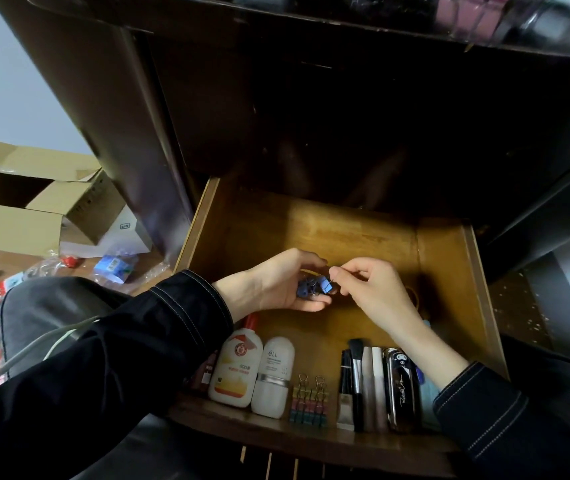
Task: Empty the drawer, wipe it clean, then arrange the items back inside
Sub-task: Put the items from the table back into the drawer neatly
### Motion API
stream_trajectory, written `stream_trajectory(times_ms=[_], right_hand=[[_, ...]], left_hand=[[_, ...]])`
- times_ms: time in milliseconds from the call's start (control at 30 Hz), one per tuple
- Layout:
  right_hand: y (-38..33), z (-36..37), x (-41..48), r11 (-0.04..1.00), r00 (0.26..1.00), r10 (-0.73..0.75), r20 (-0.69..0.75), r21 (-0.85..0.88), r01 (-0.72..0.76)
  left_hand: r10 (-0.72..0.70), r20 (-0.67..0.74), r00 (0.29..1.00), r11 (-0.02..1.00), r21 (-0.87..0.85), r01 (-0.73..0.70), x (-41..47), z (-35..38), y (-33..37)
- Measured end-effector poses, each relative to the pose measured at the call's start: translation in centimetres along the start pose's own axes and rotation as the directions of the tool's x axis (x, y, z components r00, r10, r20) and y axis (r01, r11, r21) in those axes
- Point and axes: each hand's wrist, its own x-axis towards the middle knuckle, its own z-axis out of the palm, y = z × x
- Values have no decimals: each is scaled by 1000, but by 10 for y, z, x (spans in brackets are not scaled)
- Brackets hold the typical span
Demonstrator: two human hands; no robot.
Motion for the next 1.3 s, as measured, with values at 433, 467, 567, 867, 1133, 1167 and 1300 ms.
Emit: stream_trajectory(times_ms=[433, 467, 567, 867, 1133, 1167, 1300], right_hand=[[10, 15, -12, 945, 831, 108, 545, -317, 85], [11, 19, -15, 937, 795, 112, 596, -330, 116], [12, 26, -20, 927, 735, 117, 668, -339, 160], [13, 32, -24, 930, 699, 126, 704, -328, 163], [16, 34, -24, 928, 681, 138, 719, -335, 165], [16, 34, -24, 928, 680, 139, 720, -335, 165], [16, 34, -24, 922, 677, 143, 722, -346, 174]], left_hand=[[82, -286, 955, 993, -55, -102, 0, -5, 2], [81, -285, 955, 994, -51, -100, 0, -5, 2], [82, -278, 957, 994, -47, -99, 0, -4, 2], [79, -271, 959, 994, -55, -97, -1, -4, 1], [79, -271, 959, 994, -54, -97, -1, -5, 1], [79, -273, 959, 994, -56, -98, -2, -5, 1], [70, -272, 960, 993, -70, -93, -2, -3, 2]])
